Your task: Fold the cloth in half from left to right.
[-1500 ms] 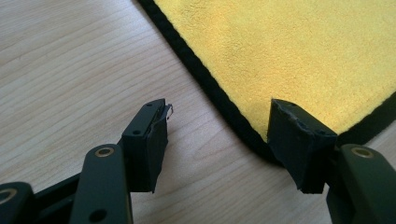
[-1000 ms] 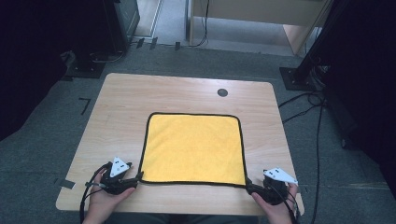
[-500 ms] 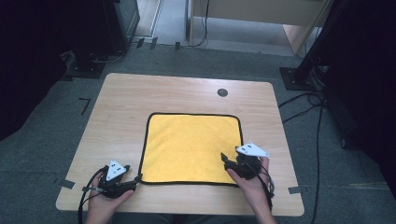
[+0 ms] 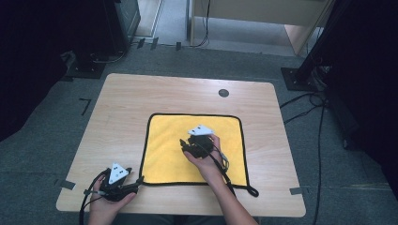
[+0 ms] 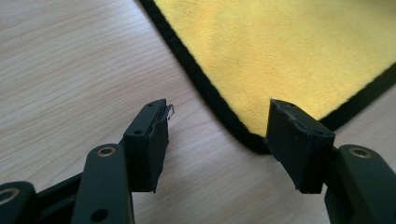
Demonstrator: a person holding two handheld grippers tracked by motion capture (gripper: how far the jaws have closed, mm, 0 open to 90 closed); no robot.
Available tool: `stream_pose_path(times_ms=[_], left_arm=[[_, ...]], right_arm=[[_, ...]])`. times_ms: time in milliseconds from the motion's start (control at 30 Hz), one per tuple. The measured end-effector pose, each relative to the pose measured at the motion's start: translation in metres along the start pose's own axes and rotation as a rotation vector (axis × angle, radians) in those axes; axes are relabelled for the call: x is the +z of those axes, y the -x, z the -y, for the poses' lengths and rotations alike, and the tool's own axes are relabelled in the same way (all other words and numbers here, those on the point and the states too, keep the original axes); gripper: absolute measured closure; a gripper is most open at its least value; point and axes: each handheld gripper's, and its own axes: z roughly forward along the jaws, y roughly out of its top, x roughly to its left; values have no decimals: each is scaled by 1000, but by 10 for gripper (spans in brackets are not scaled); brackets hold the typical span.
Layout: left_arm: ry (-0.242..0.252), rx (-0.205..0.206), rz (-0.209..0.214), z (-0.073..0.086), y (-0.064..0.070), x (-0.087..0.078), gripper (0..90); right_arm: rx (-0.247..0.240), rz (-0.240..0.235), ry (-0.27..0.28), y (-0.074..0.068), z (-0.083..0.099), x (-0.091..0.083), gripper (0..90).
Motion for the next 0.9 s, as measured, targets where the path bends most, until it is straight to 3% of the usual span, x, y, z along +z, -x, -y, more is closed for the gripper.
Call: stream_pose_path(times_ms=[300,500,600,667,767,800,867,900], left_arm=[[-17,14,11,-1,8,1,418],[-23,20,18,-1,10,1,467],[-24,19,24,-1,10,2,488],[-23,13,42,-1,9,2,516],[-21,17,64,-1,9,2,577],[-25,17,74,-1,10,2,615],[-31,17,89,-2,11,2,687],[-31,21,86,-3,13,1,747]], right_arm=[[38,-6,-22,-7,-38,52,502],[6,-9,-57,-16,-63,86,492],[-20,-1,-92,-17,-67,101,476],[-12,7,-112,-17,-68,108,486],[-6,12,-142,-16,-66,118,547],[-17,22,-128,-17,-64,118,582],[-47,13,-128,-18,-64,116,825],[-63,17,-136,-18,-64,115,867]])
